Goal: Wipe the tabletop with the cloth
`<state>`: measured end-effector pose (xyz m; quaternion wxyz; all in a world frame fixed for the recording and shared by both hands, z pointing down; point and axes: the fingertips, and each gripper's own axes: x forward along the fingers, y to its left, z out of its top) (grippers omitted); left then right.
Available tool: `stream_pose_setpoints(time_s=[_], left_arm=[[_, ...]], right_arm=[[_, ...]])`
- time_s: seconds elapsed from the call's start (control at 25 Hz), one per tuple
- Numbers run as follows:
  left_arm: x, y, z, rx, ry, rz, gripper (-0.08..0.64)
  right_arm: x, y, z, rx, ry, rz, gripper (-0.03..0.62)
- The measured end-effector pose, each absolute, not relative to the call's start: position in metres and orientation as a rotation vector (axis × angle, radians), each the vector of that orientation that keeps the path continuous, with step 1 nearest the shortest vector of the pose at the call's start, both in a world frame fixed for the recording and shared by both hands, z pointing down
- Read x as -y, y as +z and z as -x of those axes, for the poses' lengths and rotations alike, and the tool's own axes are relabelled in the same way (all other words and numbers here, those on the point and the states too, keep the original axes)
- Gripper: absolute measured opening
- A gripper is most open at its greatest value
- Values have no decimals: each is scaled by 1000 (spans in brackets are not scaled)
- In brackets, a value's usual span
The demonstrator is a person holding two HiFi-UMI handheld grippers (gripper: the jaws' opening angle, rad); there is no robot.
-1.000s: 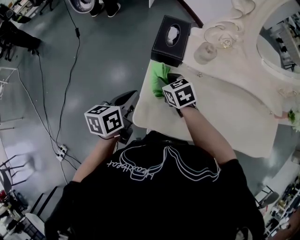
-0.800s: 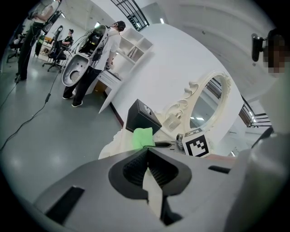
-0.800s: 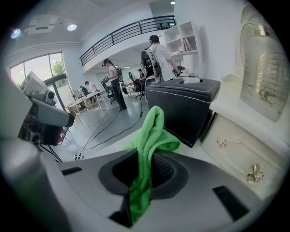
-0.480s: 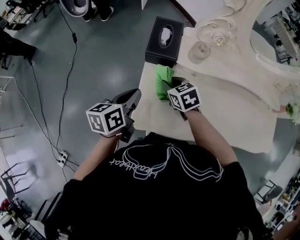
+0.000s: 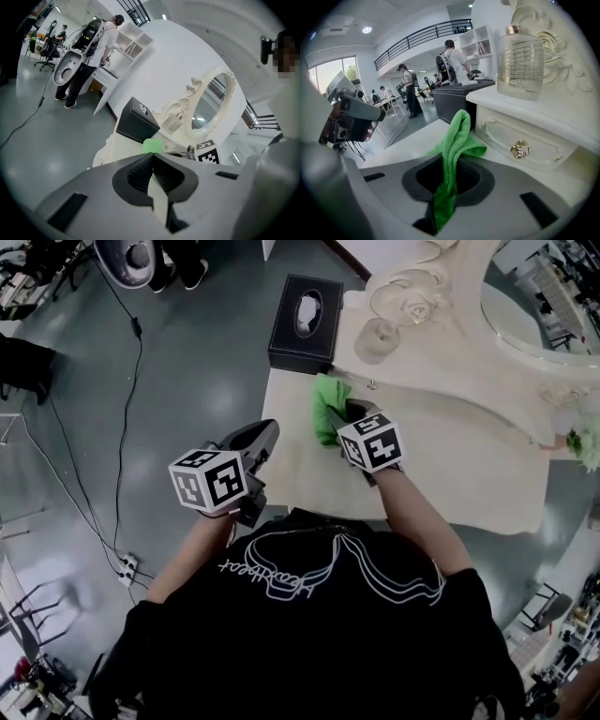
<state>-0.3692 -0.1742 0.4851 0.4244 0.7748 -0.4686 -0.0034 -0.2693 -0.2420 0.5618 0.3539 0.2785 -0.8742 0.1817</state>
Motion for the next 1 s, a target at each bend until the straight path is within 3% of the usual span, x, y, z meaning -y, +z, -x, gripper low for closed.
stream_pose_setpoints(time_s=[1.0], left_arm=[[185,477,327,1079,30,-2000,3]], right_arm=[[238,561,204,2213,404,-824,55]])
